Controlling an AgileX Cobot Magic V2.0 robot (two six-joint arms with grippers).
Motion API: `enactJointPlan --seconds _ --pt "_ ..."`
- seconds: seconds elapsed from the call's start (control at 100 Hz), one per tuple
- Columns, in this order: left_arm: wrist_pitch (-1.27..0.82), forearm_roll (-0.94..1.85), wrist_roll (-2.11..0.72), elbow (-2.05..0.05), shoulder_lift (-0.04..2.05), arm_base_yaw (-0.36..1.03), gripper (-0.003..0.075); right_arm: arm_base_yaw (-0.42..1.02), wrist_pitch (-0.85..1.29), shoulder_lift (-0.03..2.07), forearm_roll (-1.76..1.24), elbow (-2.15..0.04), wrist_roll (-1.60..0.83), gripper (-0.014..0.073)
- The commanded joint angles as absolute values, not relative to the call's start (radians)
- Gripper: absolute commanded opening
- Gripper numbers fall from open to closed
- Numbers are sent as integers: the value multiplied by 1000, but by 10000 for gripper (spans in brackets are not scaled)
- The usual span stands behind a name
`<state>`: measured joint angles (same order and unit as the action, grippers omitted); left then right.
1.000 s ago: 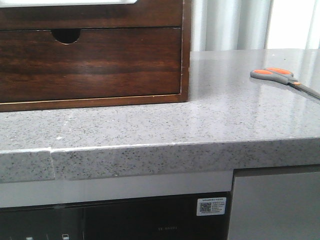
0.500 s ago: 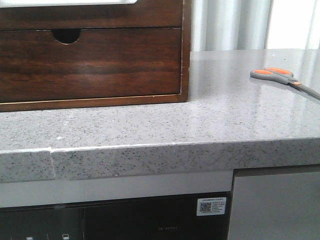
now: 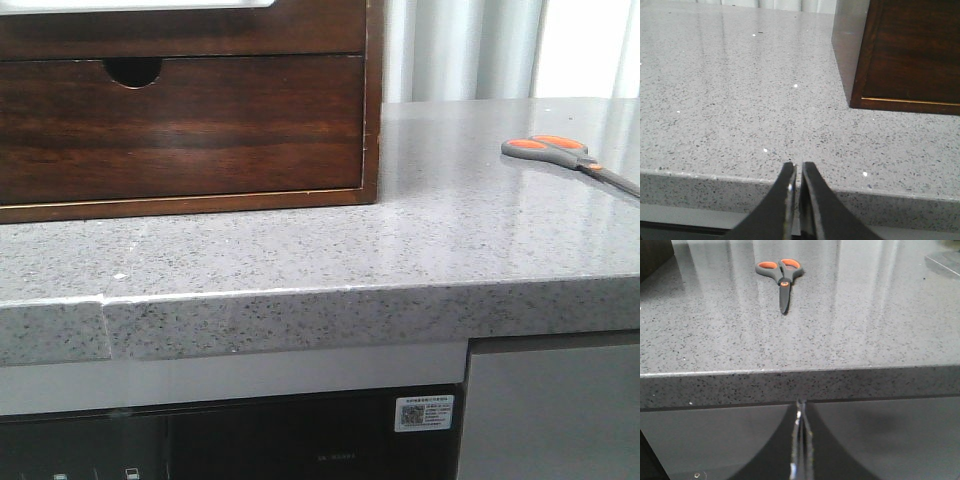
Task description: Put scissors in drawer with both arms
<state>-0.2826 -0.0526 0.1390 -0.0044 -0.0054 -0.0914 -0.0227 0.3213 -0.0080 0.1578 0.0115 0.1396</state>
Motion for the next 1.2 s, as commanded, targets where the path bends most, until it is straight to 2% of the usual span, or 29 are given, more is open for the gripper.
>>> enactJointPlan --seconds 0.0,0.38,0.58,0.71,0.97,1.19 --pt "-173 -68 148 17 -38 -94 -20 -31 241 -37 179 44 131 -55" --pt "0 -81 148 17 -38 -94 -20 -31 0 -37 155 44 133 -55" --pt "35 -74 148 1 -38 -94 -20 -29 -32 -37 135 35 133 -55" --pt "19 -74 148 -52 -38 -94 -20 -29 89 -35 51 -19 133 -55" --pt "-218 -74 148 -254 -13 -94 -20 -29 263 44 7 -188 133 -55" --pt "-228 -7 148 -344 59 -94 -20 -29 342 189 -32 -333 133 -55"
